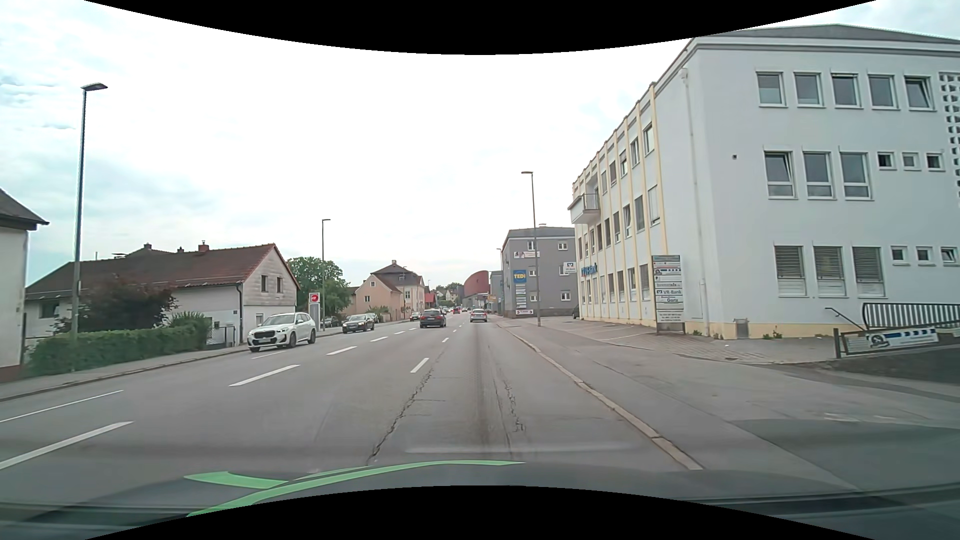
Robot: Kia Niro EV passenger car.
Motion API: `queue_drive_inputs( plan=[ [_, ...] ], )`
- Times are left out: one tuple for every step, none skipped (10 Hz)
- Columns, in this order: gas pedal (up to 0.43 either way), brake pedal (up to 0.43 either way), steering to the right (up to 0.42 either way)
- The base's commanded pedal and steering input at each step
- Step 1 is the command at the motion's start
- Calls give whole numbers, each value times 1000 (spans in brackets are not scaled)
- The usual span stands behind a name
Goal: Follow the waypoints while adhering to traffic rules and regulations
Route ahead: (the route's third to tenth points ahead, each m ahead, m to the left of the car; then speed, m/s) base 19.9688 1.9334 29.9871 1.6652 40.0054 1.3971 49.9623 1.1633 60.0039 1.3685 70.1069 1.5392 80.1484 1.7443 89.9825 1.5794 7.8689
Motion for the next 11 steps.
queue_drive_inputs(
  plan=[
    [130, 0, -2],
    [138, 0, -1],
    [138, 0, -1],
    [138, 0, -2],
    [138, 0, -1],
    [138, 0, -1],
    [138, 0, -2],
    [138, 0, -1],
    [138, 0, -1],
    [138, 0, -1],
    [138, 0, -2]
  ],
)
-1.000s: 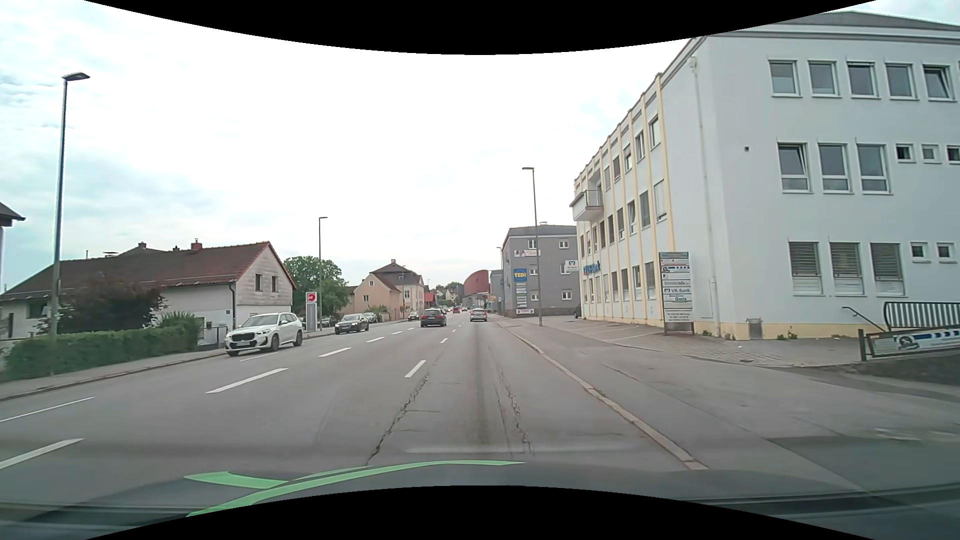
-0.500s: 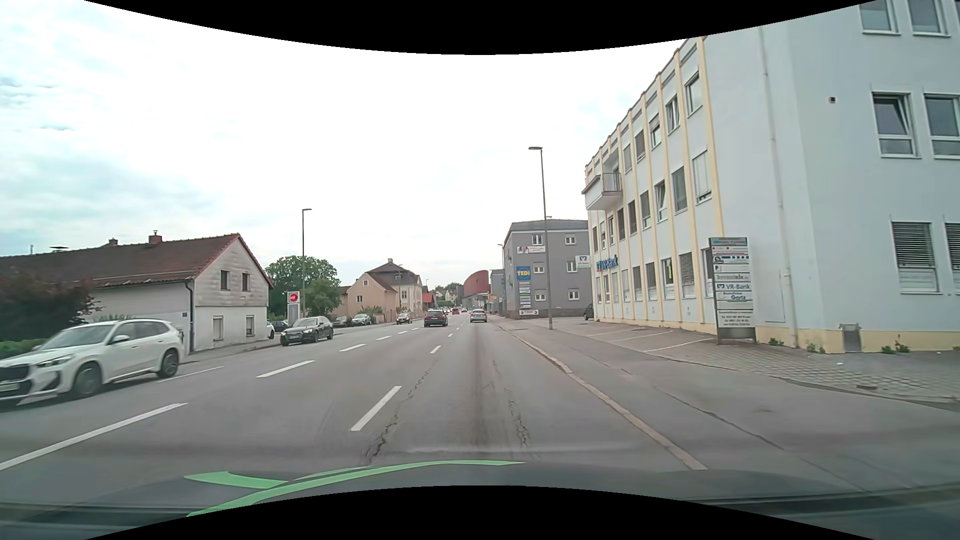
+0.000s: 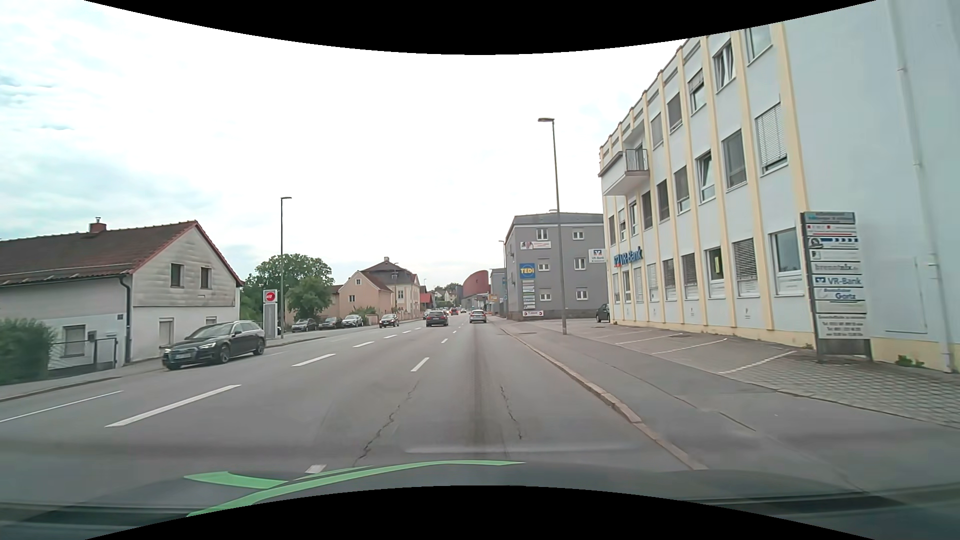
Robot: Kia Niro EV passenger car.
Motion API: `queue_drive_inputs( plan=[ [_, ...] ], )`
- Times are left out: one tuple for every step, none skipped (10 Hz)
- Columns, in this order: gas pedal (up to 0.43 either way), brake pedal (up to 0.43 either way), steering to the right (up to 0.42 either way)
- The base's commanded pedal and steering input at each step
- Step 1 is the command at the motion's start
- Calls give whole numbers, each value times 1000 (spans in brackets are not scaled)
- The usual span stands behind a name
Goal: Follow the waypoints while adhering to traffic rules and regulations
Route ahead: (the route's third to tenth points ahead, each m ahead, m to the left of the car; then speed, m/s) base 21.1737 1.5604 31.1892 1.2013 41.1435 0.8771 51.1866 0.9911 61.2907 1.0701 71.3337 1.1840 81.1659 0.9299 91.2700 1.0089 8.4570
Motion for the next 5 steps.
queue_drive_inputs(
  plan=[
    [138, 0, -2],
    [138, 0, -2],
    [138, 0, -1],
    [138, 0, -1],
    [138, 0, -1]
  ],
)
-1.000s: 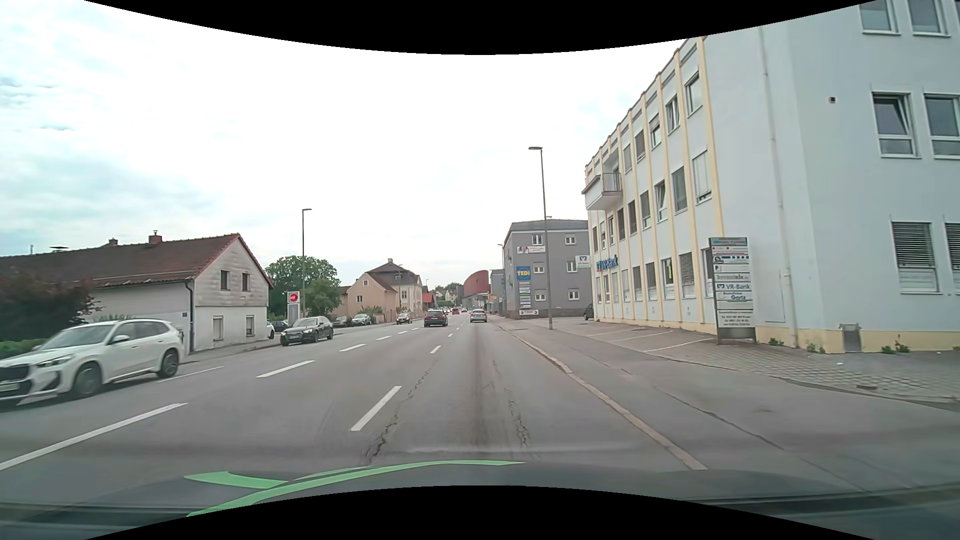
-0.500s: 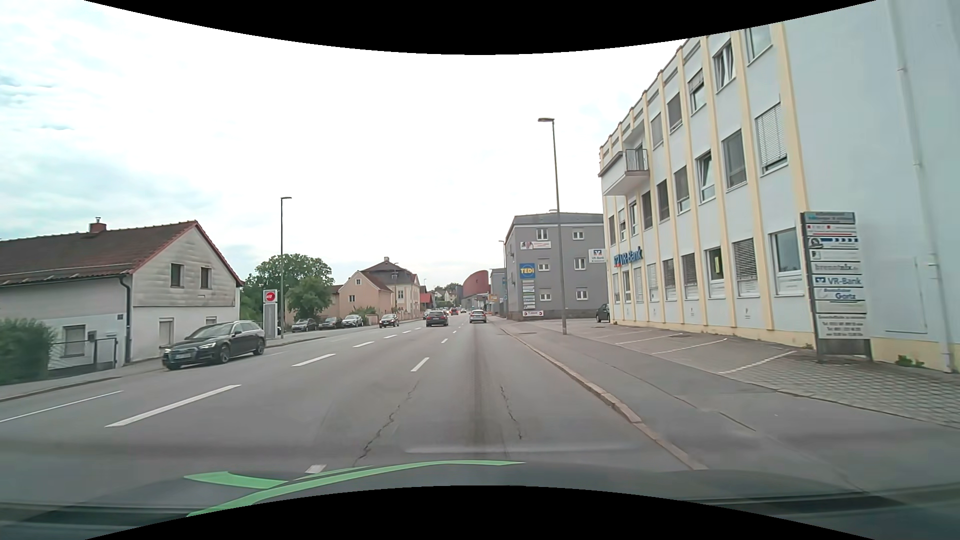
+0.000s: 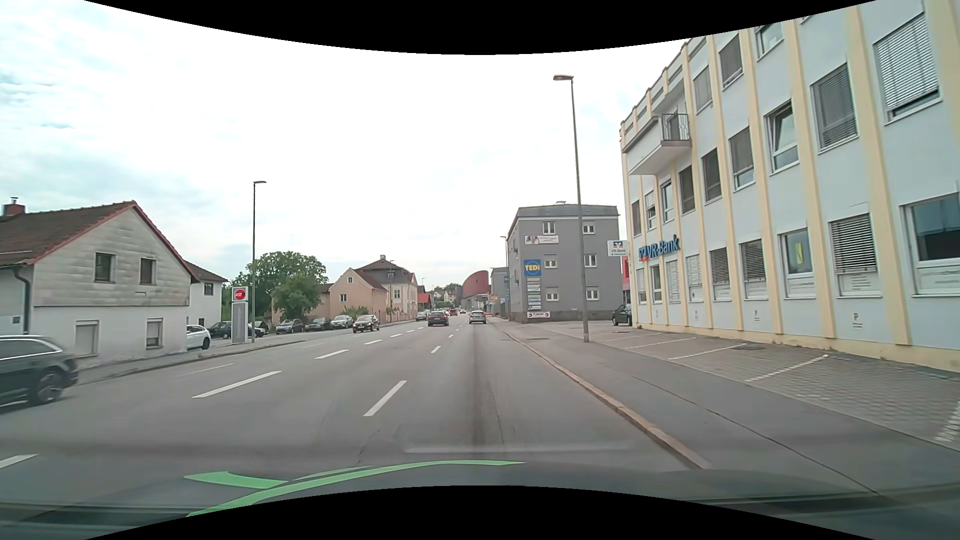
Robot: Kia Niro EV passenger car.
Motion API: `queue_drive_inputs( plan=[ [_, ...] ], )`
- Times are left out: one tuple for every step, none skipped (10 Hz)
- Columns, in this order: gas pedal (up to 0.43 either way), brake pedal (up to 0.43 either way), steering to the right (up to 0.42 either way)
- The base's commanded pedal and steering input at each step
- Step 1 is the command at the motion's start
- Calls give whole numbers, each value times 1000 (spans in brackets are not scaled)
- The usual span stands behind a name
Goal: Follow the waypoints while adhering to traffic rules and regulations
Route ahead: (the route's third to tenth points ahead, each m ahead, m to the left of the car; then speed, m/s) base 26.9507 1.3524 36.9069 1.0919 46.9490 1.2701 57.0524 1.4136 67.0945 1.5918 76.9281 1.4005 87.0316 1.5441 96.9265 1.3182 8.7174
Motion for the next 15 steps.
queue_drive_inputs(
  plan=[
    [138, 0, -1],
    [138, 0, -1],
    [138, 0, -2],
    [138, 0, -3],
    [138, 0, -3],
    [138, 0, -3],
    [138, 0, -3],
    [138, 0, -3],
    [138, 0, -3],
    [138, 0, -3],
    [138, 0, -3],
    [138, 0, -3],
    [138, 0, -3],
    [138, 0, -3],
    [138, 0, -3]
  ],
)
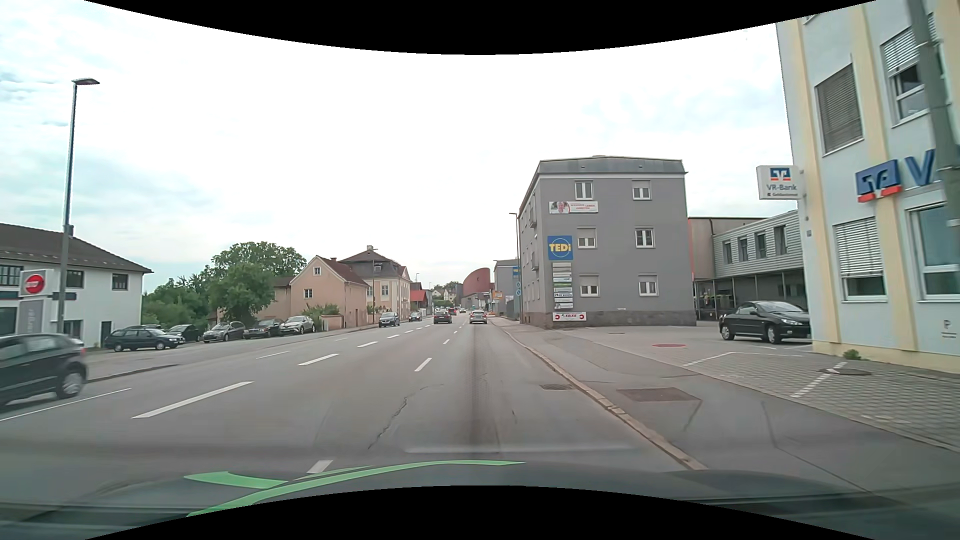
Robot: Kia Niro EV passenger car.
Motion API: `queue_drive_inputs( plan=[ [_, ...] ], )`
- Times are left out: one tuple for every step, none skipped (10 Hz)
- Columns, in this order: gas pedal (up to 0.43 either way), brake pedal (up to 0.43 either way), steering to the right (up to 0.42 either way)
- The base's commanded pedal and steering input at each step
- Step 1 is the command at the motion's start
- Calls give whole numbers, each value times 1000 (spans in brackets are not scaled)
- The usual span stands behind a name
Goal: Follow the waypoints while adhering to traffic rules and regulations
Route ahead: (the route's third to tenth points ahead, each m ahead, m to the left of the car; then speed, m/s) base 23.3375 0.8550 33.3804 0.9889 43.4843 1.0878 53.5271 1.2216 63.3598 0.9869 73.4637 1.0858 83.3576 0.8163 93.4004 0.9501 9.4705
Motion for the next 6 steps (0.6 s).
queue_drive_inputs(
  plan=[
    [138, 0, -3],
    [138, 0, -3],
    [138, 0, -3],
    [138, 0, -3],
    [138, 0, -3],
    [138, 0, -3]
  ],
)
